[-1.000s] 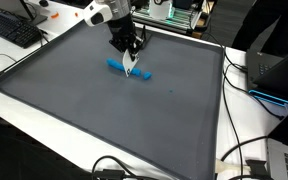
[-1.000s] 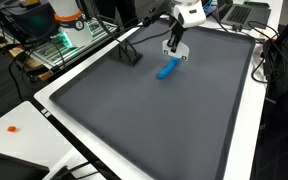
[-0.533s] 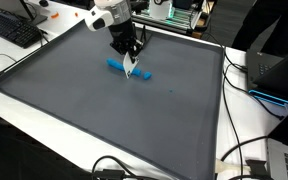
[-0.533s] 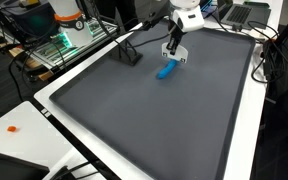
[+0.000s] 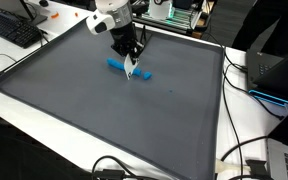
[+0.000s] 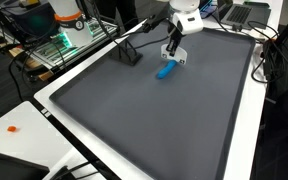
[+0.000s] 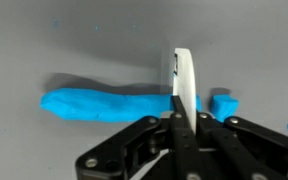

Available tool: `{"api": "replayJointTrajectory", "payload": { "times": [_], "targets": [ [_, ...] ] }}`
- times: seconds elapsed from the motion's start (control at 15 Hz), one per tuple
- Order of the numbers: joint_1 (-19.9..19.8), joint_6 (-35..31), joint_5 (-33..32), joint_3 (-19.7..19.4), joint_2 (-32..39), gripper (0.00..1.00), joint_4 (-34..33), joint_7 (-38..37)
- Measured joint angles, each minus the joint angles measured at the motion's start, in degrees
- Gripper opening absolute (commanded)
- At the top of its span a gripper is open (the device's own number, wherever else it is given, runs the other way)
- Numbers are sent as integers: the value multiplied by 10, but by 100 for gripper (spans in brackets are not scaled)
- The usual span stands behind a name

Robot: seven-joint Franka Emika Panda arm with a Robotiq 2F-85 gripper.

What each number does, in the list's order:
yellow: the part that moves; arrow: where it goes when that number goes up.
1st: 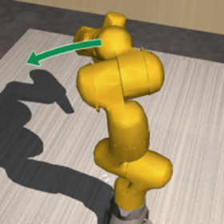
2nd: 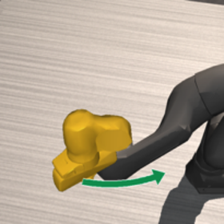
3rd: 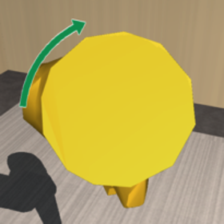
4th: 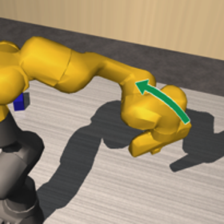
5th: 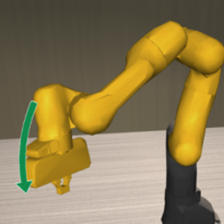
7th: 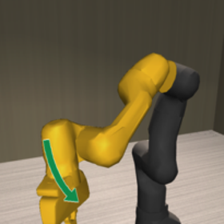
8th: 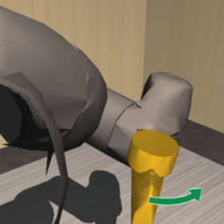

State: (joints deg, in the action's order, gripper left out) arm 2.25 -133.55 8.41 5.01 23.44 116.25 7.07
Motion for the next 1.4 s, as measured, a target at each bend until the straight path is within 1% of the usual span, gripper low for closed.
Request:
{"api": "replayJointTrajectory", "payload": {
  "times": [1.07, 1.4],
  "targets": [
    [-1, -1, 4, 1, 8, 1, -1, -4],
    [-1, 9, 7, 2, 7, 1, -1, -28]
  ]
}}
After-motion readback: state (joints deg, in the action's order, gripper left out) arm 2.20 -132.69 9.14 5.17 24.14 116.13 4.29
